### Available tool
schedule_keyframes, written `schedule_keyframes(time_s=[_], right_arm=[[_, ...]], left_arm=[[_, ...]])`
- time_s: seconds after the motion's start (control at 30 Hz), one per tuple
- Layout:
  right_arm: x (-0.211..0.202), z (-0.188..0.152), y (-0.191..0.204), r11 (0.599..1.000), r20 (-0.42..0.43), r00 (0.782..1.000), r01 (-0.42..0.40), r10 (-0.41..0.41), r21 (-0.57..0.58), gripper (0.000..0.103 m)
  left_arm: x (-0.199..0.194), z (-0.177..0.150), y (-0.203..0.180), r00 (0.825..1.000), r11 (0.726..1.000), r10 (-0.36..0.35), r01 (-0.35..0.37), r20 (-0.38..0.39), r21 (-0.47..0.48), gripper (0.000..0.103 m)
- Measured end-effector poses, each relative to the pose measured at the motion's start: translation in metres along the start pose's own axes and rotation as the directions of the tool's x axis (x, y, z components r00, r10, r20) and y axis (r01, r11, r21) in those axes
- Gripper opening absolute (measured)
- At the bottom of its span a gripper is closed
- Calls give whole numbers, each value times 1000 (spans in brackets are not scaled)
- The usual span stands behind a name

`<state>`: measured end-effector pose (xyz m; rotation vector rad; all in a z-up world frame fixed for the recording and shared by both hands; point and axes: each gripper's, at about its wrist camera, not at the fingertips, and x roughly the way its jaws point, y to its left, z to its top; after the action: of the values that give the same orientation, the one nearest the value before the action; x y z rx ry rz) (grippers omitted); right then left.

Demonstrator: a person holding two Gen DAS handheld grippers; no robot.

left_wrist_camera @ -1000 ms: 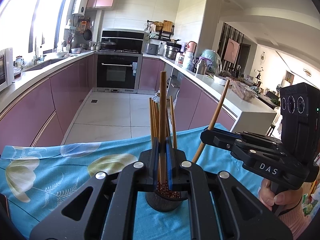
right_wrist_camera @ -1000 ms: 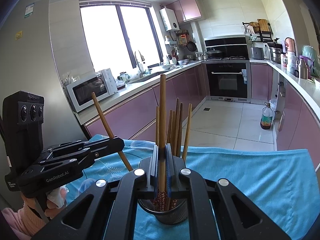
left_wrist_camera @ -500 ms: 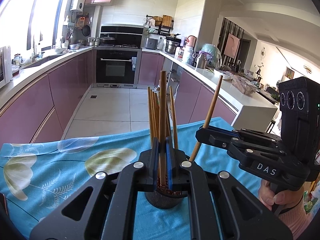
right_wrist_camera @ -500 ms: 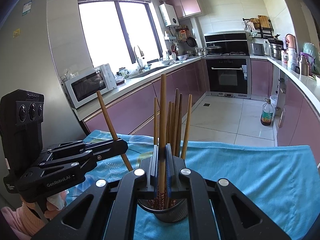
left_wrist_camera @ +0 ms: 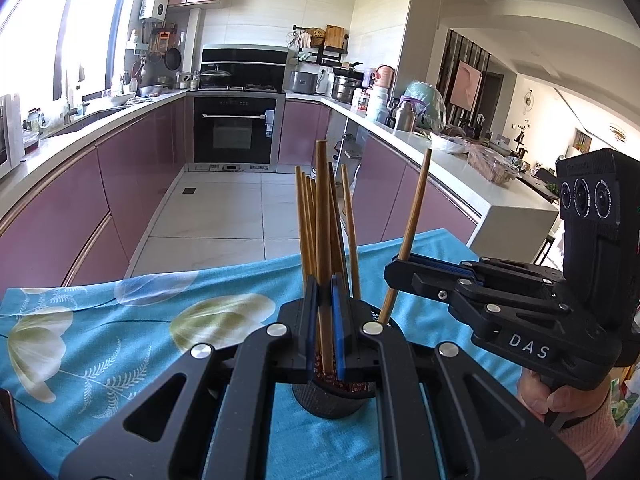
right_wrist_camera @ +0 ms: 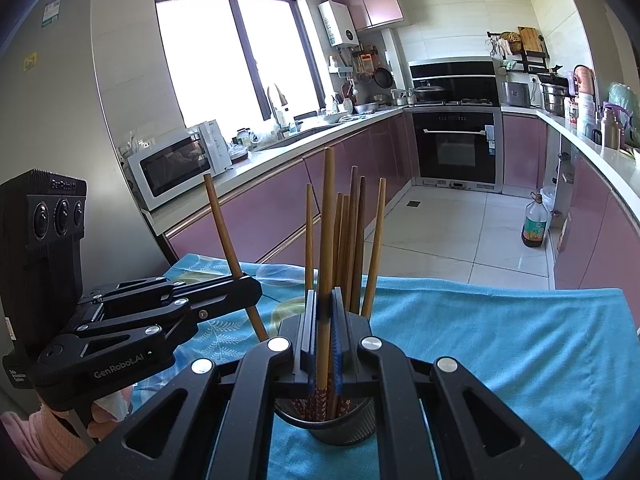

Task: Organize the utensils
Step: 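Open the right tool to release the chopstick and withdraw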

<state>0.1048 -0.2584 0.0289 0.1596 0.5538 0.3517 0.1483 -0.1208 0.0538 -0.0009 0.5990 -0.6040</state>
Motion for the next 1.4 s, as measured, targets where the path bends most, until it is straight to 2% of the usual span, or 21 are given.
schedule_keyframes(time_s=[1.03,1.4], right_arm=[[17,5,-5,1000,-23,1000,-6,7,16,6],[20,4,-7,999,-30,999,-13,14,32,7]], left_arm=[[37,15,2,998,1000,12,-11,-60,11,8],[46,11,6,996,1000,13,-13,-83,2,9]])
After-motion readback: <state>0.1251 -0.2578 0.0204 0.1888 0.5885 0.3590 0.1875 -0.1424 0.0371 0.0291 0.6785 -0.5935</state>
